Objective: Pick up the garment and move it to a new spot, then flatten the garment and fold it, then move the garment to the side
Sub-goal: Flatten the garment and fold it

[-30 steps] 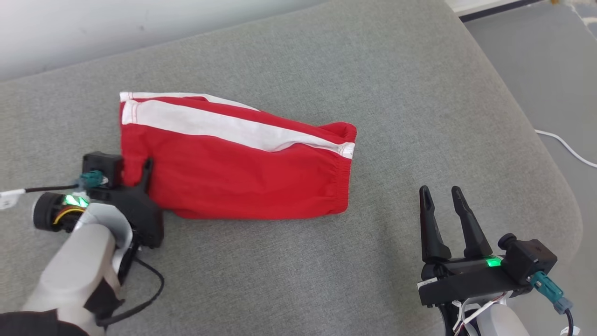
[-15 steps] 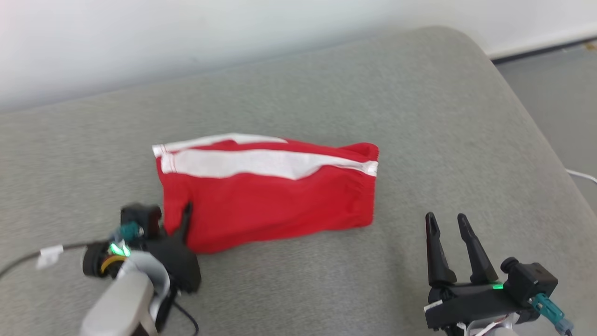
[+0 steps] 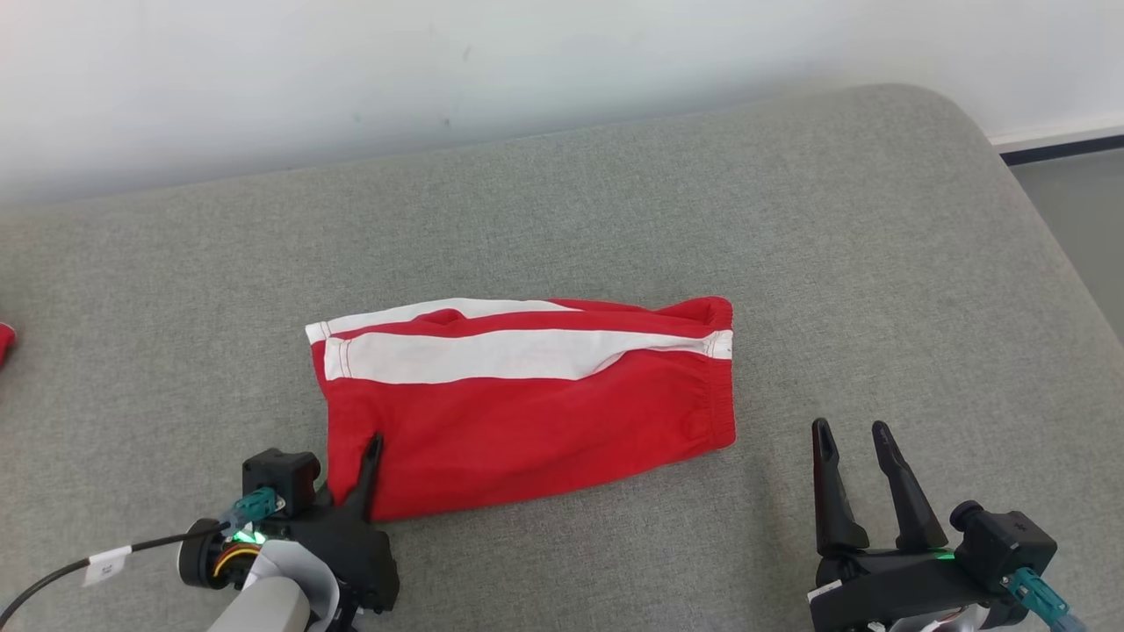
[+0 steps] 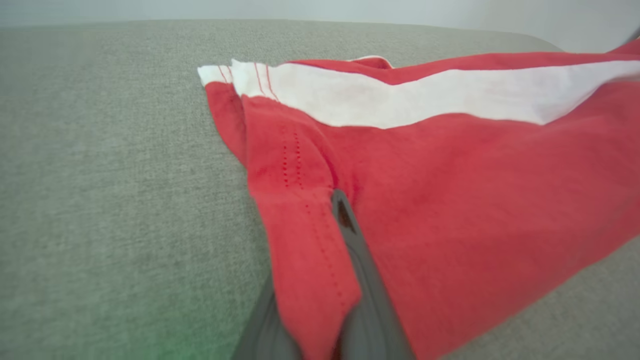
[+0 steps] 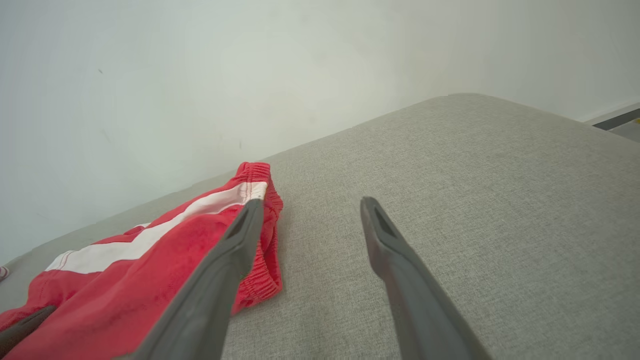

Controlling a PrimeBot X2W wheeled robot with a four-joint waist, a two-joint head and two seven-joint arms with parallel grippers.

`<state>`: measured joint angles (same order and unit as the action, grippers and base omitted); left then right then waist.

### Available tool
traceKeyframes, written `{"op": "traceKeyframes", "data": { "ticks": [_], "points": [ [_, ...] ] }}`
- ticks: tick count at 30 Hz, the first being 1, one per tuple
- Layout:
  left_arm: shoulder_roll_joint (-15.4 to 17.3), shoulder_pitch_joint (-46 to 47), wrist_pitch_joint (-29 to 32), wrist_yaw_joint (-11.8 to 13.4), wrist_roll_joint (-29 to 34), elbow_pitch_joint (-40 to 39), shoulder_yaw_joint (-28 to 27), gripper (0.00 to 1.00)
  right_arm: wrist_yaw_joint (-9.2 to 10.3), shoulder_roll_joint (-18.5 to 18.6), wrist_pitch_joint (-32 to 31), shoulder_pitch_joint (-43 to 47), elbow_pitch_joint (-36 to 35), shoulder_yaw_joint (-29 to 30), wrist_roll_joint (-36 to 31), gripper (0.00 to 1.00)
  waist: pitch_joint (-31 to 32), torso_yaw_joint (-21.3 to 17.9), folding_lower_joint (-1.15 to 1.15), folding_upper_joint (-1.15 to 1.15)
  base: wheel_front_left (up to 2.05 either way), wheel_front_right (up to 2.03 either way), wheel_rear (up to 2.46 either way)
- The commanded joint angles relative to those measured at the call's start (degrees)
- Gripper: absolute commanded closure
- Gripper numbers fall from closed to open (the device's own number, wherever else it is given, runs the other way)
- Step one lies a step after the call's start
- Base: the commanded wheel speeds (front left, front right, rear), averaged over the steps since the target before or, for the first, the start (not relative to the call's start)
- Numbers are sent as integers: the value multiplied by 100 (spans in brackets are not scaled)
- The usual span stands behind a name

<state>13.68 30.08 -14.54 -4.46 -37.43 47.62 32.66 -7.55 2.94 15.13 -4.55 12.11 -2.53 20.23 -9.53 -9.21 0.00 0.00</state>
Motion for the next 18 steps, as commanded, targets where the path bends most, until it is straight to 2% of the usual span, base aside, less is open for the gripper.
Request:
{"op": "traceKeyframes", "data": {
  "ticks": [1, 2, 3, 4, 5, 12, 16, 18],
  "points": [
    [37, -101, -24, 34, -21, -38, -39, 100, 10, -10, 2, 23, 9, 2, -4, 0, -14, -14, 0, 0, 0, 0, 0],
    [41, -126, -32, 70, -27, -86, -64, 100, 10, -9, 2, 7, 11, -3, 4, 0, -16, -18, 0, 0, 0, 0, 0],
    [69, -143, -46, 132, 29, -155, -80, 75, 10, -8, 2, -15, 9, -15, 6, 0, -16, -21, 0, 0, 0, 0, 0],
    [78, -176, -56, 193, 63, -235, -116, 16, 10, -9, 2, -51, 6, -32, 7, 0, -6, -19, 0, 0, 0, 0, 0],
    [72, -251, -56, 237, 73, -307, -165, 0, 10, -10, 2, -80, 4, -45, 2, 0, 11, -15, 0, 0, 0, 0, 0],
    [104, -924, -64, 591, 720, -1739, -947, 0, 10, -9, 1, -103, -23, 22, -69, 0, 204, 196, 0, 0, 0, 0, 0],
    [21, -1518, -66, 779, 1420, -2750, -1583, 0, 10, -7, 2, -28, -20, 132, -118, 0, 335, 370, 0, 0, 0, 0, 0],
    [-123, -1868, -66, 826, 1626, -3167, -1888, 0, 10, -10, 2, 24, -24, 185, -145, 0, 393, 447, 0, 0, 0, 0, 0]
  ]
}}
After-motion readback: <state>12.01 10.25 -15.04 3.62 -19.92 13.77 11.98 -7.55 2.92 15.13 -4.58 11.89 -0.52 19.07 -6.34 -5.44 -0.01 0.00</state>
